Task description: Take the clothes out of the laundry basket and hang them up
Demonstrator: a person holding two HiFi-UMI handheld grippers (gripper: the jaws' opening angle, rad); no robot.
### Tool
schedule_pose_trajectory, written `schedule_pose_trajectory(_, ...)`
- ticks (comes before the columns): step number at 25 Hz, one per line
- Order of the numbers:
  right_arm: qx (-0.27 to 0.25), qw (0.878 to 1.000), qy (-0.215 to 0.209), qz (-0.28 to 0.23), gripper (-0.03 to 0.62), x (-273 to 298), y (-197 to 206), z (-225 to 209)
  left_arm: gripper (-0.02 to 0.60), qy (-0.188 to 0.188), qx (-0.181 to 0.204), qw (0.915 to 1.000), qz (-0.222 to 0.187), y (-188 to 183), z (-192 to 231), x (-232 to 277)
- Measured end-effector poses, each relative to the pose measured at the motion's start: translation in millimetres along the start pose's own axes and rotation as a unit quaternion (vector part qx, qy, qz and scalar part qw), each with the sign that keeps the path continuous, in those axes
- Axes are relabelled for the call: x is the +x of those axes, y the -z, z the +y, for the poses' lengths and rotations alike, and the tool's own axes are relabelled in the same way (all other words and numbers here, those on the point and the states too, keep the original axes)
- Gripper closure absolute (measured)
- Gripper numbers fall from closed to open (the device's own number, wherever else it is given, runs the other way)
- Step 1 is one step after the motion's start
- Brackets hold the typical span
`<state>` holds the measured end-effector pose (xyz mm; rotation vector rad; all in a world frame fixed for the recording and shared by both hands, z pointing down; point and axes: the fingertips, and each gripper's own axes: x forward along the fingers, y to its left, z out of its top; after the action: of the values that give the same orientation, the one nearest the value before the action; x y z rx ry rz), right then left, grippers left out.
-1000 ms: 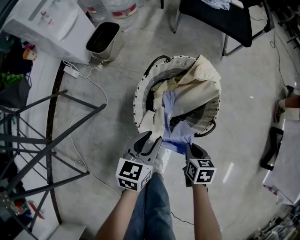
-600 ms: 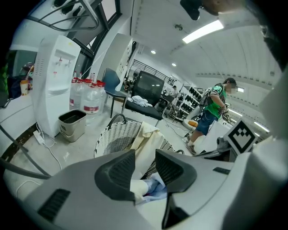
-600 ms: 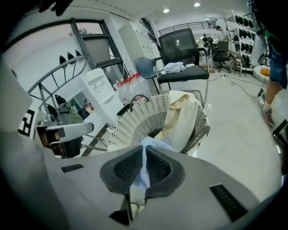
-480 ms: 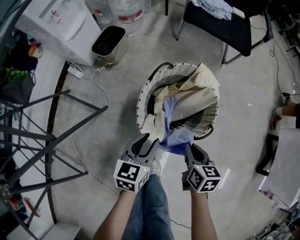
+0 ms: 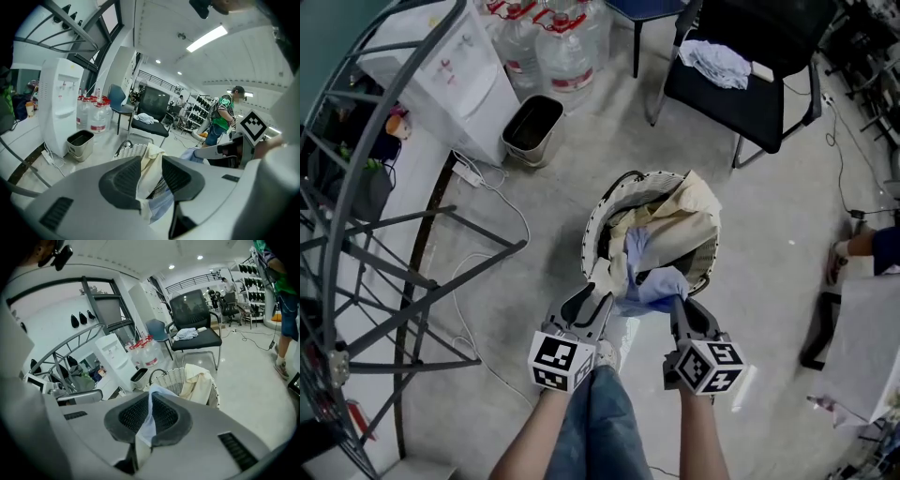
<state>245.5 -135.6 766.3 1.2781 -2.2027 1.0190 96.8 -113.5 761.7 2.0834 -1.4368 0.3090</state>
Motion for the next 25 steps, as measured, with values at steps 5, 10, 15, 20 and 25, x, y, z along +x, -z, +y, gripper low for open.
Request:
schedule_pose_trajectory(5,-0.029,0.999,-0.006,-0.022,0.58,-31.2,-42.7,31.2,0.439,-0.013,-0.001,0.9997,-0.021,-46.6,-7.8,-34.5)
schedule_pose_trajectory(10,-0.042,0.998,-0.016,-0.051,0.58,-67.1,-84.3,62.7,0.439,-0.016,0.008,0.9992,-0.037,-84.3,-19.5,-70.7)
schedule_pose_trajectory(15,-0.058,0.995,-0.019,-0.08,0.58,-106.3,-127.8,86.4,0.439,-0.002,0.027,0.9986,-0.045,-114.4,-35.0,-98.4)
schedule_pose_trajectory(20,-0.078,0.992,-0.02,-0.097,0.58,-139.5,-150.4,105.5,0.439,0.008,0.037,0.9982,-0.048,-129.1,-47.6,-123.6)
schedule_pose_trajectory(25,-0.098,0.986,-0.02,-0.13,0.58,-169.7,-166.2,120.5,0.439,0.015,0.043,0.9968,-0.065,-148.1,-61.8,-142.4)
